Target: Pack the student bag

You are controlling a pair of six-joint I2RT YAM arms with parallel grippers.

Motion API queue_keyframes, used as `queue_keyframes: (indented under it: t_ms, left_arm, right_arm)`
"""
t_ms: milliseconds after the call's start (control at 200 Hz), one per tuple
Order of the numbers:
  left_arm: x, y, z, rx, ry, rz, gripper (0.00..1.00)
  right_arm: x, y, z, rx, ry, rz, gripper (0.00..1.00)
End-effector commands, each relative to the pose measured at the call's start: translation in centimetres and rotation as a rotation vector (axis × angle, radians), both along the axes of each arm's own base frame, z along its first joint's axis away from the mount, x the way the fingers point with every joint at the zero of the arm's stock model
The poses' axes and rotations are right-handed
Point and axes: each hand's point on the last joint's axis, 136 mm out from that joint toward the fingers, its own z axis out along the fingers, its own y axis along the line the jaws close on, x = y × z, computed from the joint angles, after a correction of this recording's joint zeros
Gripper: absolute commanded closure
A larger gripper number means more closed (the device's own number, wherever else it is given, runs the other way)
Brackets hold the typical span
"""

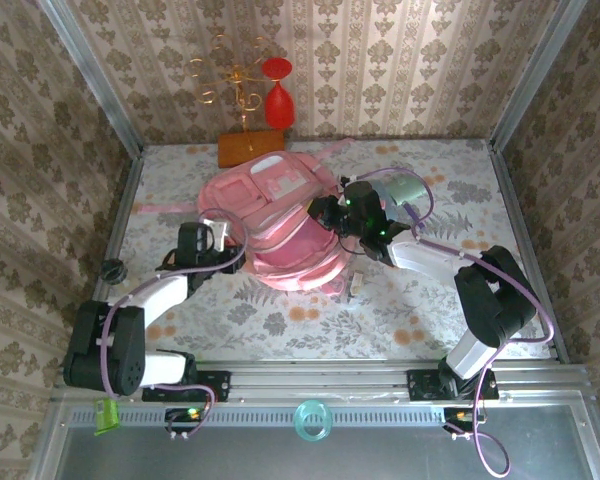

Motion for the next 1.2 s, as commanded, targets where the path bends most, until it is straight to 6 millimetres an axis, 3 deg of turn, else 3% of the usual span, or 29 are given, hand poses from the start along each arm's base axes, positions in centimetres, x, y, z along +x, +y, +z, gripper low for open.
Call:
queue_keyframes:
  t_ms: [0, 295, 545, 695, 785, 870, 915, 990, 1095, 1190]
  left_arm:
    - [1.6, -0.9, 2.2, -0.013, -0.076, -0.036, 0.67]
    - [2.0, 0.8, 2.5, 0.027, -0.082, 0.059, 1.0]
    - [1.8, 3.7, 2.3, 0.021, -0.035, 0.194, 1.0]
    - [1.9, 4.4, 2.0, 0.002, -0.009, 0.223, 1.0]
    - [1.8, 3.3, 2.7, -0.014, -0.022, 0.156, 1.0]
    - [1.0, 1.0, 4.2, -0.061, -0.074, 0.031, 1.0]
    - [0.3, -0.4, 4.9, -0.094, -0.093, -0.039, 0.79]
    - [-0.5, -2.0, 4.9, -0.109, -0.103, -0.094, 0.66]
    - [-1.0, -2.4, 3.8, -0.112, -0.058, -0.108, 0.6]
    - [-1.3, -2.4, 3.0, -0.11, -0.031, -0.109, 0.57]
  right_arm:
    - [1.9, -1.4, 0.8, -0.015, -0.058, -0.072, 1.0]
    - [1.8, -2.4, 0.5, -0.03, -0.055, -0.096, 1.0]
    - [2.3, -4.1, 1.5, -0.031, -0.076, -0.127, 1.0]
    - [2.4, -4.4, 1.9, -0.026, -0.083, -0.122, 1.0]
    - [2.4, -4.1, 1.9, -0.02, -0.082, -0.107, 1.0]
    - [2.4, -3.9, 1.5, -0.016, -0.072, -0.1, 1.0]
    - [2.5, -3.7, 1.4, -0.014, -0.071, -0.091, 1.0]
    - [2.5, -3.5, 0.7, -0.008, -0.057, -0.081, 0.98]
    - [1.9, -3.0, -0.8, 0.004, -0.024, -0.056, 0.78]
    - [1.4, -3.2, -2.6, -0.012, 0.017, -0.065, 0.76]
